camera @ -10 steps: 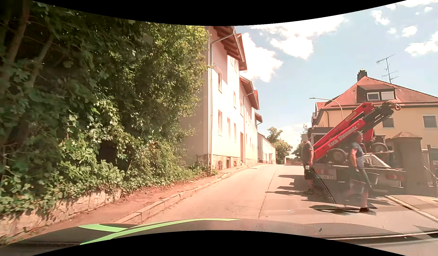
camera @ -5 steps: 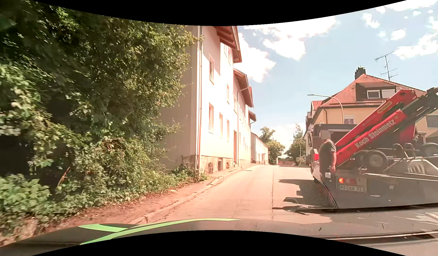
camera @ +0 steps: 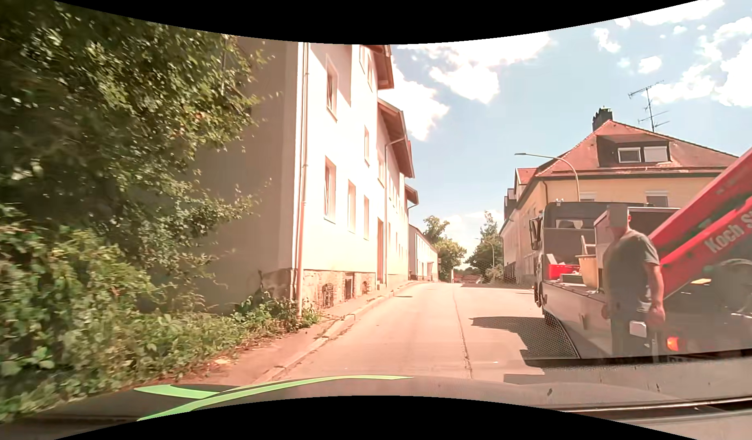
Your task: Follow the waypoints while adhering to traffic rules and regulations
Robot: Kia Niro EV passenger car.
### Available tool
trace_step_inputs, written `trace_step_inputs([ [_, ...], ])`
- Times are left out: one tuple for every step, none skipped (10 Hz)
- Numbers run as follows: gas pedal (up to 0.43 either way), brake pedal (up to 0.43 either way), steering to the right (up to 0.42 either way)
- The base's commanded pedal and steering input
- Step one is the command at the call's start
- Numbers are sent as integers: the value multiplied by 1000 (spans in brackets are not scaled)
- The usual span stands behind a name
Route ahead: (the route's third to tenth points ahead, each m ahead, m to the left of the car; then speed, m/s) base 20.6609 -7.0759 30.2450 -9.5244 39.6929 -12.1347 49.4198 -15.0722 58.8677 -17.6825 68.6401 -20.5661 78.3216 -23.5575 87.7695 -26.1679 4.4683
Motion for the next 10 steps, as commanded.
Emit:
trace_step_inputs([
  [248, 0, 141],
  [260, 0, 142],
  [268, 0, 142],
  [268, 0, 142],
  [280, 0, 142],
  [287, 0, 141],
  [287, 0, 140],
  [287, 0, 136],
  [299, 0, 129],
  [311, 0, 122],
])
